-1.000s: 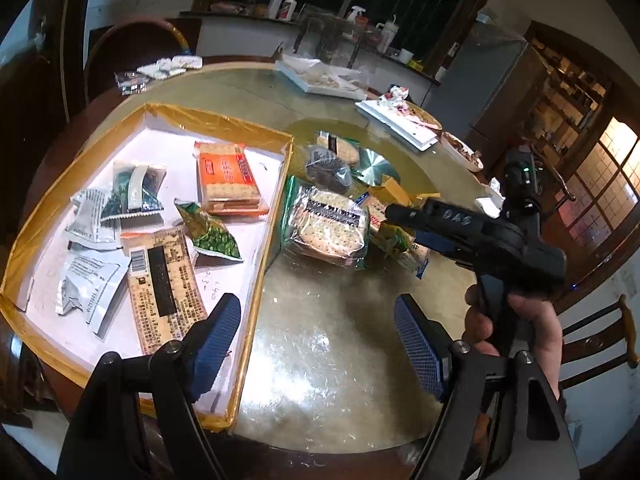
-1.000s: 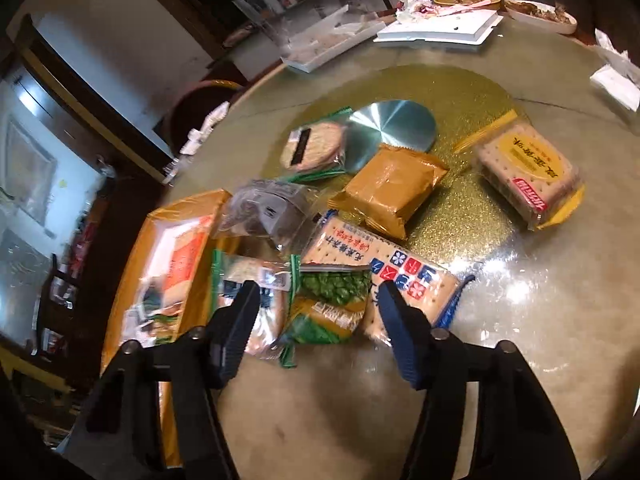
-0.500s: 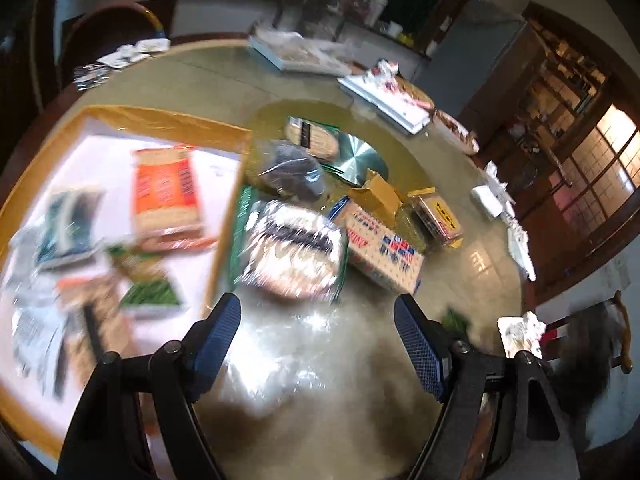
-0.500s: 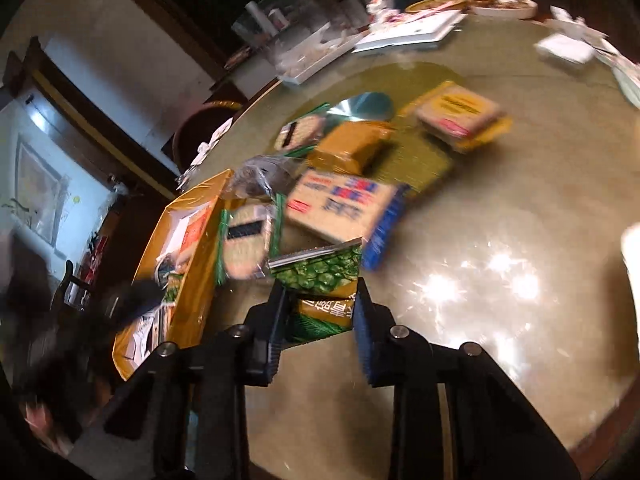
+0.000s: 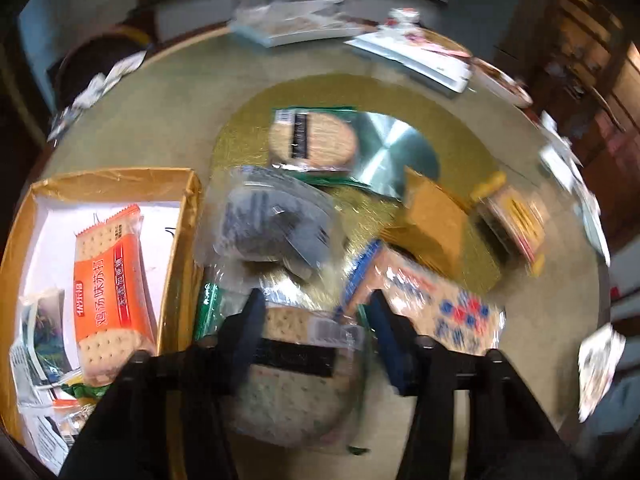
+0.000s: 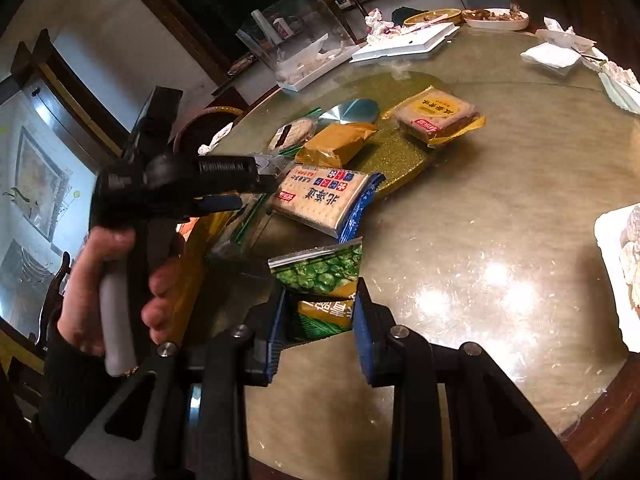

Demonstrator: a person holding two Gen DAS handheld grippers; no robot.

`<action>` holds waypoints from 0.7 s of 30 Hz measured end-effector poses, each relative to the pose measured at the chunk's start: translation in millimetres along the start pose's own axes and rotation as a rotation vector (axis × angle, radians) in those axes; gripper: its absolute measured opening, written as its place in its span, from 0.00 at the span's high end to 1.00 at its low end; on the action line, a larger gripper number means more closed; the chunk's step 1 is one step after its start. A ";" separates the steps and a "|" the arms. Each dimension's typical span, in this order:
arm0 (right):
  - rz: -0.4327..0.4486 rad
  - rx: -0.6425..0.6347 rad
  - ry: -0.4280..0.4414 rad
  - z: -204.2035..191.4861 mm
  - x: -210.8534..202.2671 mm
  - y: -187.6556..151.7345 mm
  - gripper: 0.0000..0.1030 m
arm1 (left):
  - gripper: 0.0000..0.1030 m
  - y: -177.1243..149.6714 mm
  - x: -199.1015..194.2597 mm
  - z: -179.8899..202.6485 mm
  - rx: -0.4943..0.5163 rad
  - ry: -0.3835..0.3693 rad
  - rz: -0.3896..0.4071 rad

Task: Organize snacks
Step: 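Carry the round cracker pack and pea bag over the tray with both grippers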

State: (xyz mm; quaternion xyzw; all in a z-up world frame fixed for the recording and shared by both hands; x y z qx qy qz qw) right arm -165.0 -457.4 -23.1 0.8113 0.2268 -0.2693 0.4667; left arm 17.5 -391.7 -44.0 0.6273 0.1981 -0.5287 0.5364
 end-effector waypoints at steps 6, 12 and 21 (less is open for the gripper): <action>-0.009 0.010 0.014 3.4 3.2 -4.3 0.68 | 0.64 -65.9 -29.5 8.7 0.137 -0.062 -0.017; -0.006 0.012 0.014 4.0 4.0 -6.7 0.68 | 0.62 -71.4 -52.6 -1.4 0.061 -0.152 -0.038; -0.003 0.007 0.010 0.9 1.1 -9.1 0.68 | 0.54 -19.3 -9.1 14.3 0.043 -0.145 -0.031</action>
Point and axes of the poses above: each gripper's, at about its wrist camera, not at the fingertips, and x roughly the way its jaws point, z to its right, y to its top, the point moved 1 cm from there along x, roughly the way its jaws point, and after that the axes turned 9 degrees about -x, right-handed, at the moved point
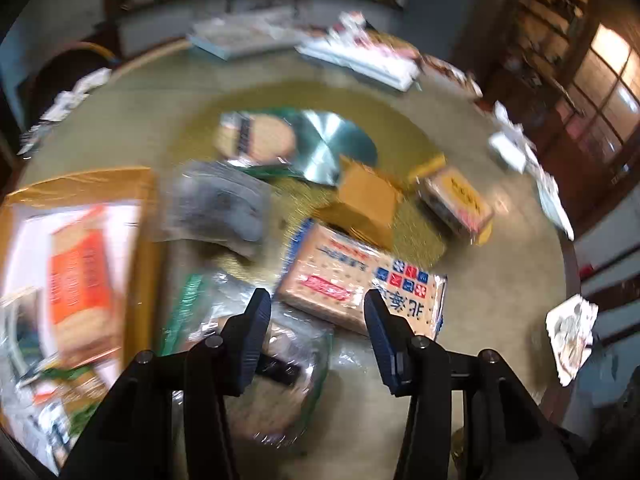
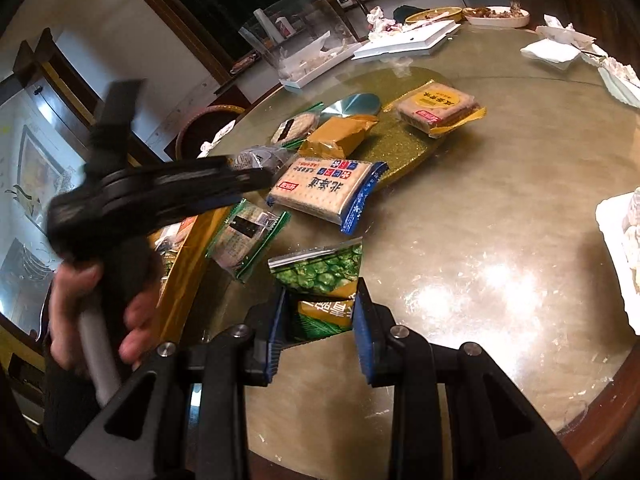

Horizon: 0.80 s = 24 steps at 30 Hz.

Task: Organize snacks
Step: 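Carry the round cracker pack and pea bag over the tray with both grippers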

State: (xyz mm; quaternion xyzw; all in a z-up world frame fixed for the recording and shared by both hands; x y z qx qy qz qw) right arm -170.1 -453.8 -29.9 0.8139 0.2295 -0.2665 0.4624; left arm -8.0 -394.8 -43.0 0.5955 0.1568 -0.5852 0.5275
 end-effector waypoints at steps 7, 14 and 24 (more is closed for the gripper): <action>0.005 0.018 -0.006 10.1 -2.7 -1.7 0.68 | 0.60 -41.2 -8.4 4.0 0.070 -0.098 -0.075; 0.011 0.015 -0.007 13.5 -5.8 -0.7 0.68 | 0.48 -87.6 -64.9 -15.7 0.022 -0.161 0.001; 0.004 0.005 -0.010 9.0 -4.7 -0.9 0.68 | 0.32 -66.6 -42.1 -26.2 -0.048 0.160 0.069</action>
Point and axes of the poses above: each gripper's, at about its wrist camera, not at the fingertips, and x roughly the way its jaws point, z to its right, y to its top, the point moved 1 cm from there along x, roughly the way its jaws point, and after that the axes turned 9 degrees about -x, right-handed, at the moved point
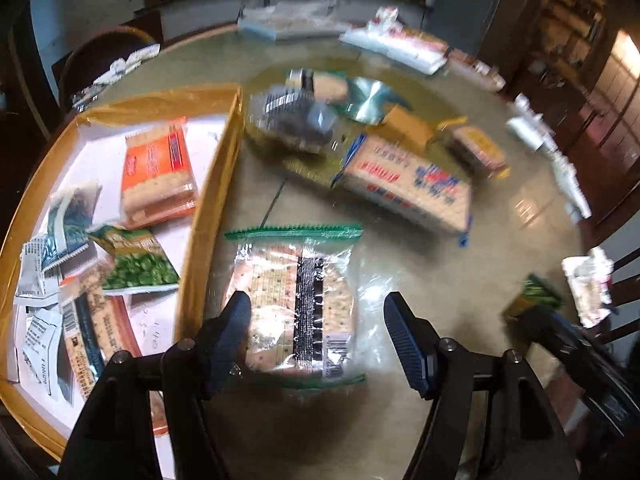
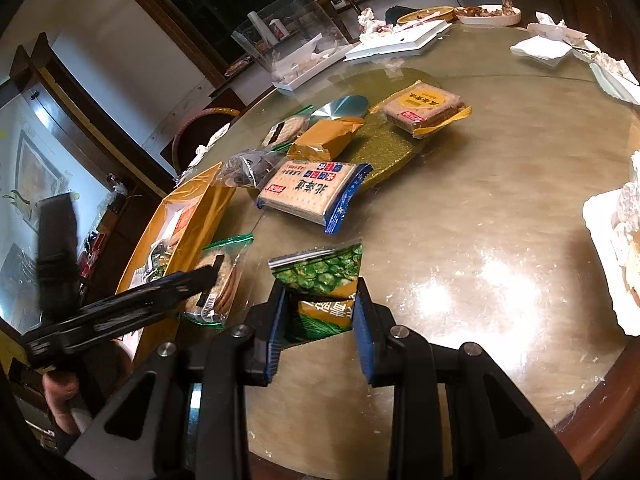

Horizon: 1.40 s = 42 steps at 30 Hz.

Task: Organize snacks
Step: 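Carry the round cracker pack and pea bag over the tray with both grippers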

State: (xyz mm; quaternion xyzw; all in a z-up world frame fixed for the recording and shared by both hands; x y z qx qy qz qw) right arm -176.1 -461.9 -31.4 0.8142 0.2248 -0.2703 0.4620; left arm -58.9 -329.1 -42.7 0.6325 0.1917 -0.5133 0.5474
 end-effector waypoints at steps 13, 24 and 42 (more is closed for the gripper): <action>-0.006 -0.006 0.000 -2.4 2.3 -1.5 0.68 | 0.27 -6.0 5.1 -5.3 0.051 0.073 -0.043; -0.009 -0.034 -0.013 -9.3 3.3 -2.8 0.68 | 0.27 -40.2 -8.1 18.7 0.154 0.019 -0.001; 0.025 -0.097 0.024 -40.4 -3.0 0.6 0.68 | 0.27 -47.3 -60.4 -14.2 -0.062 -0.158 0.120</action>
Point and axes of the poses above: each gripper's, at about its wrist camera, not at the fingertips, and x roughly the way its jaws point, z to its right, y to its top, the point moved 1 cm from there along x, roughly the way its jaws point, and after that the axes turned 9 degrees about -x, right-handed, at the moved point
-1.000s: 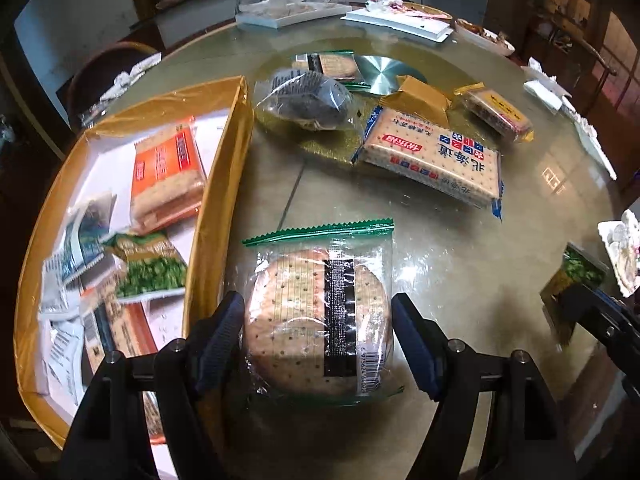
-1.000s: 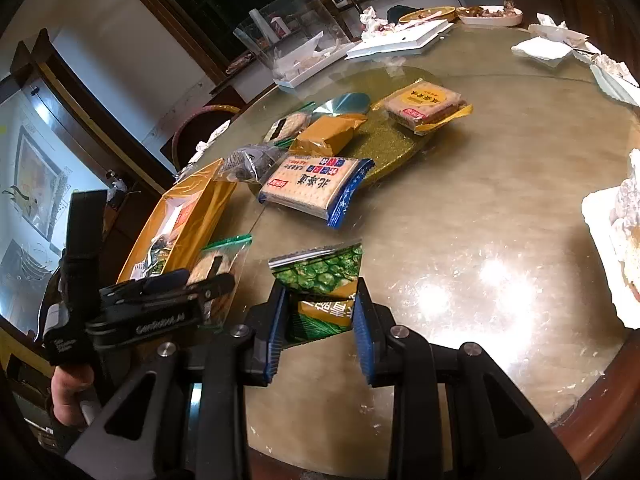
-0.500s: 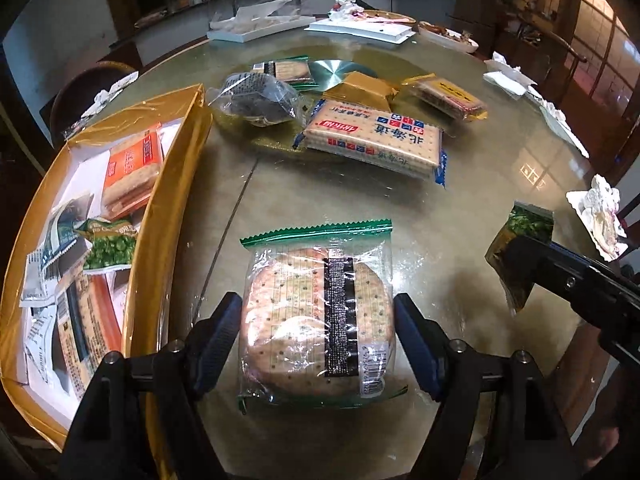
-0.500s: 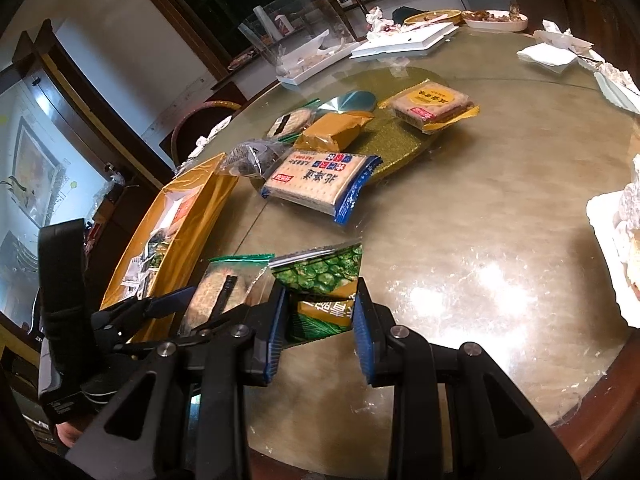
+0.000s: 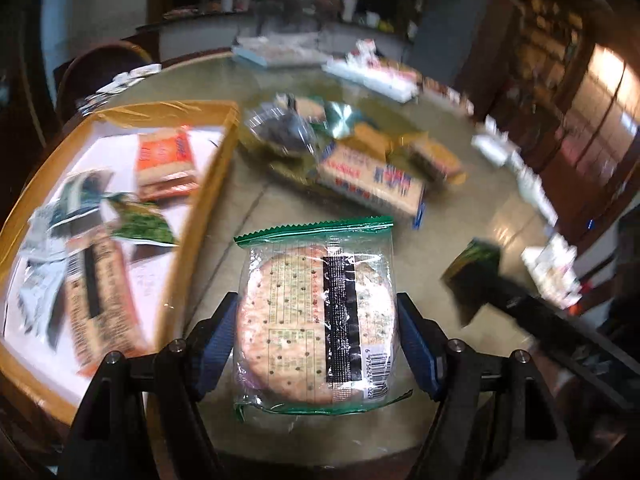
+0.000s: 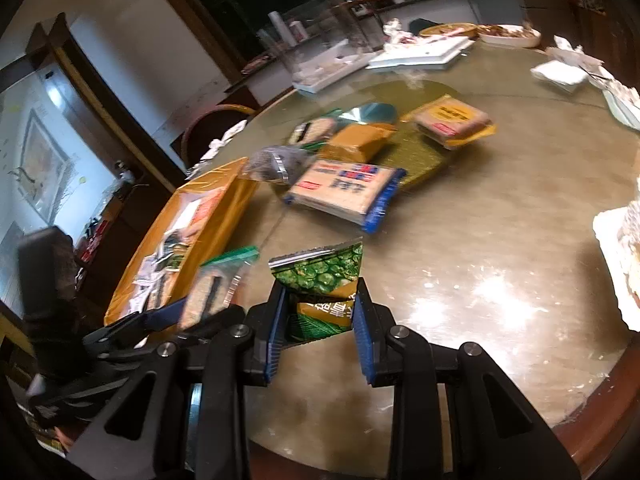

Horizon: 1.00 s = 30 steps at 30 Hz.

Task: Organize snacks
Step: 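Carry the round cracker pack and pea bag over the tray with both grippers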

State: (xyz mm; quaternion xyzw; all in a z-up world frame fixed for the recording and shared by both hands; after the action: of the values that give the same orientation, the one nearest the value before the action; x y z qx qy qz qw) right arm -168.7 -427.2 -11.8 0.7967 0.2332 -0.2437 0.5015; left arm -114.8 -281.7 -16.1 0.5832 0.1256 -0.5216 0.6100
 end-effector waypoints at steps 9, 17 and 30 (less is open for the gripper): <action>0.003 -0.123 0.145 -67.9 18.9 40.8 0.68 | 0.27 40.0 -57.2 -66.6 -0.135 0.048 0.179; -0.046 -0.203 0.181 -117.7 79.2 96.6 0.68 | 0.27 93.3 -49.7 -139.8 -0.224 0.121 0.214; -0.180 -0.251 0.020 -131.9 206.5 146.5 0.68 | 0.27 166.3 29.8 -199.0 -0.239 0.155 0.088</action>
State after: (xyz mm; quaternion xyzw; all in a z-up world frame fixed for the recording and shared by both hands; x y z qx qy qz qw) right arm 101.5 -337.4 10.0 0.7058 0.3373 -0.2488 0.5711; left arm 118.5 -166.0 0.4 0.5501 0.2078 -0.4289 0.6858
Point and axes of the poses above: each gripper's, at about its wrist camera, not at the fingertips, and x roughly the way its jaws point, z to its right, y to its top, the point moved 1 cm from there along x, roughly the way its jaws point, and after that the axes turned 9 degrees about -x, right-handed, at the moved point
